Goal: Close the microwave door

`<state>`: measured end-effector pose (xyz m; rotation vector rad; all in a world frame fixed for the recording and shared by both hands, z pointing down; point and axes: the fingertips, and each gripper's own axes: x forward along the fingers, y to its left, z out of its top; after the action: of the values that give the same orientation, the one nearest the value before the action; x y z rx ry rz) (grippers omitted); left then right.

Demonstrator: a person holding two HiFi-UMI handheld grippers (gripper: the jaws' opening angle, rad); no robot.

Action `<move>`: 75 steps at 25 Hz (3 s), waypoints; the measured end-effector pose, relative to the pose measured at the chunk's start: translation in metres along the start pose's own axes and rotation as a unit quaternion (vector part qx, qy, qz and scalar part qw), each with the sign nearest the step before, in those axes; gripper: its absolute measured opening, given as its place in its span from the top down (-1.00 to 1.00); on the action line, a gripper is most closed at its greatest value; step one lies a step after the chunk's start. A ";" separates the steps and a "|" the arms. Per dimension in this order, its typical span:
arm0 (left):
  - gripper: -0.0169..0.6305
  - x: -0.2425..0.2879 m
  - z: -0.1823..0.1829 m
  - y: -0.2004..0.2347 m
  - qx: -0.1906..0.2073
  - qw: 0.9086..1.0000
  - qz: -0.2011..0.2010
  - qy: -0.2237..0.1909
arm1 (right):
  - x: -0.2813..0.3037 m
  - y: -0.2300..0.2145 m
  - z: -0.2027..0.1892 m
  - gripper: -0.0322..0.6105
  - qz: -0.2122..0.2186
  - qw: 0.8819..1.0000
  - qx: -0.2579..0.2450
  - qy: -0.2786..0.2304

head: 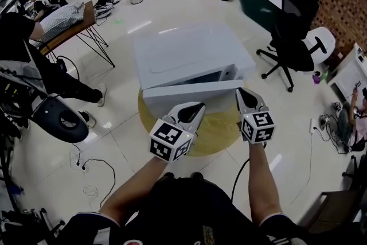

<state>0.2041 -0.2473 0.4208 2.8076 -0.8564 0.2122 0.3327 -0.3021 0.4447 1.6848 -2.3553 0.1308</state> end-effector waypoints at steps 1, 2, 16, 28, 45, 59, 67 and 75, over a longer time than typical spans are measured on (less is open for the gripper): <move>0.93 0.001 0.000 0.002 0.000 1.000 0.004 0.000 | 0.005 -0.002 0.001 0.89 0.003 1.000 -0.001 -0.001; 0.93 0.001 -0.001 0.003 -0.001 1.000 0.007 0.001 | 0.011 -0.003 0.002 0.89 0.005 1.000 -0.001 -0.002; 0.93 -0.001 -0.003 0.025 -0.003 0.999 0.053 0.011 | 0.047 -0.003 0.011 0.89 0.042 0.999 0.002 -0.021; 0.93 -0.011 -0.003 0.038 -0.021 0.996 0.088 0.001 | 0.064 -0.009 0.016 0.89 0.064 0.998 0.018 -0.016; 0.93 -0.003 0.010 0.030 -0.012 0.999 0.036 -0.016 | 0.002 0.028 0.057 0.89 0.050 0.996 0.009 -0.067; 0.93 -0.006 0.018 0.025 -0.007 1.000 0.000 -0.021 | -0.029 0.064 0.077 0.89 0.054 0.995 0.007 -0.085; 0.93 -0.006 0.020 0.024 -0.006 1.000 -0.007 -0.024 | -0.028 0.068 0.081 0.89 0.052 0.995 0.002 -0.087; 0.93 -0.009 0.017 0.023 -0.006 1.000 -0.011 -0.023 | -0.027 0.078 0.079 0.89 0.059 0.994 0.000 -0.088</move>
<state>0.1850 -0.2652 0.4060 2.8183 -0.8339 0.1393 0.2564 -0.2681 0.3669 1.6177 -2.5833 0.0039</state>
